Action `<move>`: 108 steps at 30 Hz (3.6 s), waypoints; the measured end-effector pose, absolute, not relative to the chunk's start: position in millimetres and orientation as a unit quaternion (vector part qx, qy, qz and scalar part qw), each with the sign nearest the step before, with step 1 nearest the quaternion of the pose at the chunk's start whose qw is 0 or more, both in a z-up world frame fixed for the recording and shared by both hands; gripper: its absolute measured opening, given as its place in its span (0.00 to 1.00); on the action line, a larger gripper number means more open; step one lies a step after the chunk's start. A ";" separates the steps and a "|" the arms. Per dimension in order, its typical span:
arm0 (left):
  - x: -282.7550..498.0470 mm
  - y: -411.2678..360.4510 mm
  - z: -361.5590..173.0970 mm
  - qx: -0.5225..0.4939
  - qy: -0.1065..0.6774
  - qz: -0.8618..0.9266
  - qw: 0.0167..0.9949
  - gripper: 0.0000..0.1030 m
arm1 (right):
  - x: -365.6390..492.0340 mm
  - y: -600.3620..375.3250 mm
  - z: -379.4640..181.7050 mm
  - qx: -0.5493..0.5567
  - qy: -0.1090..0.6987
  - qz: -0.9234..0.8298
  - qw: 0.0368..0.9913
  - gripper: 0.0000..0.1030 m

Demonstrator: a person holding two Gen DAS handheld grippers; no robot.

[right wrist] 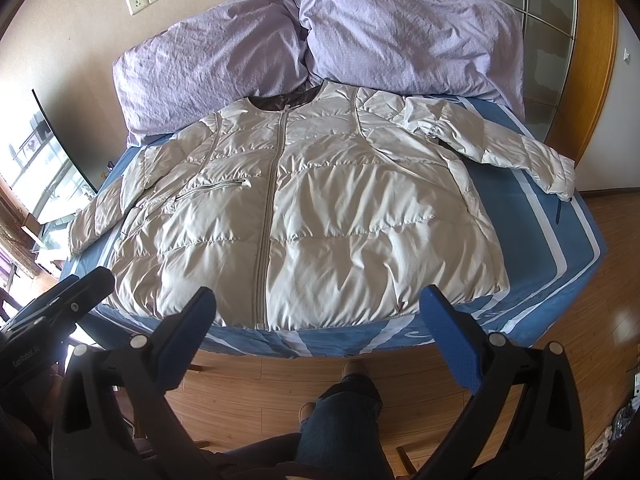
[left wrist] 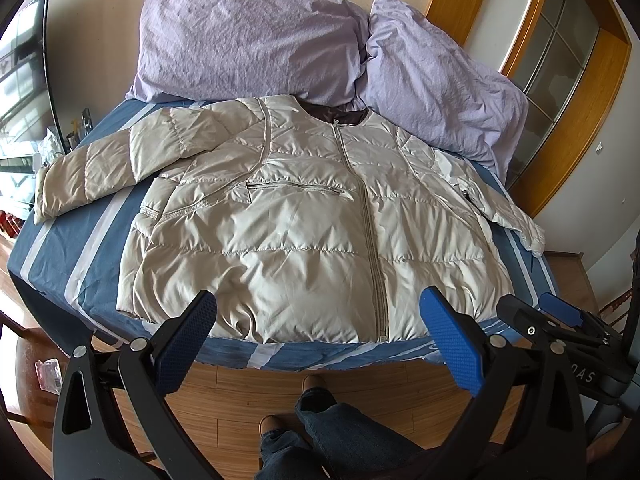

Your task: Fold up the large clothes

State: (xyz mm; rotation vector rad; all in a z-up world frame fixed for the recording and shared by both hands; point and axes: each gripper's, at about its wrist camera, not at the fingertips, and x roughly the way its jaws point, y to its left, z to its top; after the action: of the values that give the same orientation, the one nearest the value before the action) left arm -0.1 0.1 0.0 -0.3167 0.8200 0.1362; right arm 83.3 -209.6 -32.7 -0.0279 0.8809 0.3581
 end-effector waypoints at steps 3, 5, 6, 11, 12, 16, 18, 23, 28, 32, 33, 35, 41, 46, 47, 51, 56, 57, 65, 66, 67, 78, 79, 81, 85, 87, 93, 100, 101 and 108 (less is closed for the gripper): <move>-0.1 0.1 0.0 -0.153 0.396 0.066 0.903 0.99 | 83.4 -210.0 -32.7 -0.013 0.425 0.172 0.889 0.98; 0.0 0.2 0.0 -0.153 0.396 0.066 0.903 0.99 | 83.3 -210.2 -32.6 -0.013 0.424 0.172 0.889 0.98; -0.1 0.2 0.0 -0.153 0.396 0.066 0.903 0.99 | 83.2 -210.2 -32.6 -0.013 0.424 0.172 0.889 0.98; -0.1 0.1 0.0 -0.153 0.396 0.066 0.903 0.99 | 83.1 -211.0 -32.7 -0.013 0.424 0.172 0.889 0.98; -0.1 0.2 0.0 -0.153 0.396 0.066 0.903 0.99 | 83.1 -211.1 -32.7 -0.013 0.424 0.172 0.889 0.98; -0.1 0.1 0.1 -0.153 0.396 0.066 0.903 0.99 | 83.1 -211.4 -32.8 -0.013 0.424 0.172 0.889 0.98; -0.1 0.1 0.1 -0.153 0.396 0.066 0.903 0.99 | 83.2 -211.3 -32.8 -0.013 0.424 0.172 0.889 0.98; -0.1 0.2 0.1 -0.153 0.396 0.066 0.903 0.99 | 83.3 -211.3 -33.0 -0.013 0.424 0.173 0.889 0.98; -0.1 0.1 0.1 -0.153 0.396 0.066 0.903 0.99 | 83.8 -211.5 -33.3 -0.012 0.424 0.172 0.889 0.98; -0.1 0.1 0.1 -0.153 0.396 0.066 0.903 0.99 | 84.2 -211.7 -33.5 -0.011 0.424 0.172 0.889 0.98; -0.1 0.1 0.1 -0.153 0.396 0.066 0.903 0.99 | 84.3 -211.7 -33.5 -0.011 0.424 0.172 0.889 0.98; -0.1 0.1 0.1 -0.153 0.396 0.066 0.903 0.99 | 84.6 -211.4 -33.5 -0.011 0.424 0.172 0.889 0.98; -0.1 0.1 0.1 -0.153 0.396 0.066 0.903 0.99 | 85.8 -210.2 -33.8 -0.011 0.425 0.173 0.889 0.98; -0.1 0.1 0.1 -0.153 0.396 0.066 0.903 0.99 | 86.3 -211.6 -33.2 -0.010 0.425 0.173 0.889 0.98; -0.1 0.1 0.1 -0.153 0.396 0.066 0.903 0.99 | 86.4 -212.4 -33.0 -0.010 0.425 0.173 0.889 0.98; -0.1 0.1 0.0 -0.153 0.396 0.066 0.903 0.99 | 86.2 -215.6 -31.8 -0.010 0.426 0.173 0.888 0.98; 1.9 1.7 -1.7 -0.153 0.402 0.069 0.900 0.99 | 101.7 -211.5 -36.6 -0.008 0.426 0.174 0.888 0.98; 6.5 3.8 -2.4 -0.152 0.403 0.071 0.899 0.99 | 105.0 -212.6 -36.2 -0.005 0.425 0.172 0.889 0.98; 36.0 3.1 -11.6 -0.126 0.417 0.099 0.895 0.99 | 144.4 -234.3 -38.8 0.036 0.412 0.155 0.897 0.98; 39.2 2.4 -12.5 -0.121 0.419 0.102 0.894 0.99 | 150.9 -238.1 -40.6 0.041 0.415 0.153 0.896 0.98; 43.9 2.0 -13.9 -0.114 0.421 0.105 0.894 0.99 | 160.7 -243.4 -43.6 0.045 0.420 0.144 0.895 0.98; 113.6 5.2 -35.7 -0.084 0.449 0.117 0.882 0.99 | 268.7 -333.8 -57.7 0.101 0.442 0.021 0.891 0.98; 120.5 5.8 -37.9 -0.083 0.450 0.119 0.881 0.99 | 282.9 -351.0 -59.8 0.113 0.444 0.001 0.889 0.98; 135.9 7.8 -42.6 -0.082 0.454 0.121 0.879 0.99 | 305.9 -381.7 -63.0 0.135 0.447 -0.031 0.884 0.98; 164.7 13.4 -53.6 -0.078 0.461 0.130 0.874 0.99 | 343.1 -435.9 -71.6 0.169 0.451 -0.085 0.872 0.95; 179.2 18.2 -60.7 -0.080 0.466 0.136 0.870 0.99 | 358.2 -461.3 -79.7 0.191 0.455 -0.110 0.863 0.93; 206.4 28.4 -80.2 -0.075 0.474 0.162 0.862 0.99 | 393.9 -536.8 -111.9 0.243 0.468 -0.191 0.828 0.85; 214.4 36.0 -93.6 -0.081 0.470 0.173 0.862 0.99 | 396.6 -572.3 -139.7 0.303 0.470 -0.202 0.804 0.67; 214.9 35.7 -94.3 -0.078 0.469 0.174 0.863 0.99 | 397.2 -573.1 -142.4 0.311 0.467 -0.200 0.804 0.62; 214.5 33.3 -97.9 -0.071 0.456 0.179 0.869 0.99 | 404.0 -553.4 -139.3 0.294 0.466 -0.168 0.818 0.24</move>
State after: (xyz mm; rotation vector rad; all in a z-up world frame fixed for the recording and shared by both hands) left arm 214.5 33.3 -97.9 -0.1481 0.9549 0.3742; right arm 404.0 -553.4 -139.3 0.6261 0.9931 -0.3580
